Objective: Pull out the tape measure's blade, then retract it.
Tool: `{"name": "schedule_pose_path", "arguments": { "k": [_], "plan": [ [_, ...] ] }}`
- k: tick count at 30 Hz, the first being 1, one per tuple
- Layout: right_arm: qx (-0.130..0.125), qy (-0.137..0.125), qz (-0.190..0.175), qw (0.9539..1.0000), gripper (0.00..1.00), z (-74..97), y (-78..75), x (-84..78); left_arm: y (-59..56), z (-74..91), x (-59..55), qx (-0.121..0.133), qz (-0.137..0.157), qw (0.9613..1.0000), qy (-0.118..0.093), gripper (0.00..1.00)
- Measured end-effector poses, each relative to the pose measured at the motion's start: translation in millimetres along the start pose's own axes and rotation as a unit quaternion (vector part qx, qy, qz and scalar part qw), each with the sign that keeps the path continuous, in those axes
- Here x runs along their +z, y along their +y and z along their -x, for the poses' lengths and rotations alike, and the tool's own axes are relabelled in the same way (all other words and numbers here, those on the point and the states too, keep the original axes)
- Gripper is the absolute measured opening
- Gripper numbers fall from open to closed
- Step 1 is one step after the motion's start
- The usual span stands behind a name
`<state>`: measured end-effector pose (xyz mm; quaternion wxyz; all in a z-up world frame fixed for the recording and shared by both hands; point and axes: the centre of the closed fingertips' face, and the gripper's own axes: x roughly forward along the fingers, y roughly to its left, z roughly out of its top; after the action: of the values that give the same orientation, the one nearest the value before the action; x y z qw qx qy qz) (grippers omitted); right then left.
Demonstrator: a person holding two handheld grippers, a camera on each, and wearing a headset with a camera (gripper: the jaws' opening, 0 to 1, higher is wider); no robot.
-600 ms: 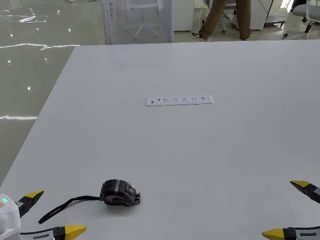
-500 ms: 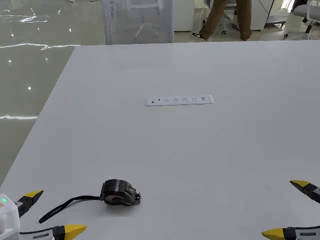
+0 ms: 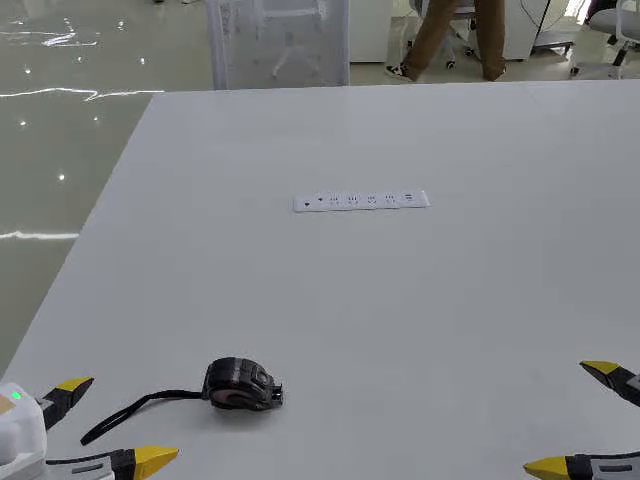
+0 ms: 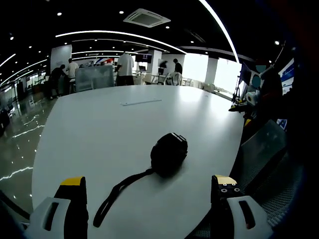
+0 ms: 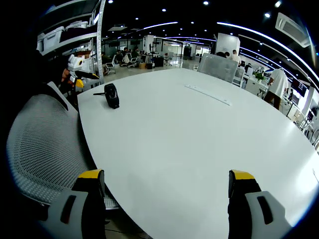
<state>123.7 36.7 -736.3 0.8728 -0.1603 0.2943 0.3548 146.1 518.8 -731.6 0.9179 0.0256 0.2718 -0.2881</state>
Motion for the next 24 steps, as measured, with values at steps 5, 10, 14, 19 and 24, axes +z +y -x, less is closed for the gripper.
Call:
{"name": "schedule_pose_path", "arguments": {
  "k": [5, 10, 14, 19, 24],
  "plan": [
    [-0.002, 0.002, 0.001, 1.0, 1.0, 1.5, 0.2, -2.6, 0.2, -2.2, -0.5, 0.0, 0.005, 1.0, 0.007, 1.0],
    [-0.002, -0.001, 0.0, 1.0, 1.0, 1.9, 1.2, -0.1, -6.2, -4.5, 1.3, -0.015, 0.005, 0.9998, 0.011, 1.0],
    [0.004, -0.002, 0.0, 1.0, 1.0, -3.3, 7.8, 2.6, -11.0, -10.3, -1.1, -0.031, -0.016, 0.9989, 0.03, 1.0],
    [0.017, -0.003, 0.01, 0.9998, 1.0, -13.2, 10.0, 5.5, -24.0, -18.7, 3.3, -0.075, -0.051, 0.9942, 0.057, 0.97],
    [0.034, -0.006, 0.031, 0.9989, 1.0, -28.5, 15.8, 23.3, -26.4, -30.6, 5.8, -0.099, -0.1, 0.9851, 0.099, 0.96]
  ]
}}
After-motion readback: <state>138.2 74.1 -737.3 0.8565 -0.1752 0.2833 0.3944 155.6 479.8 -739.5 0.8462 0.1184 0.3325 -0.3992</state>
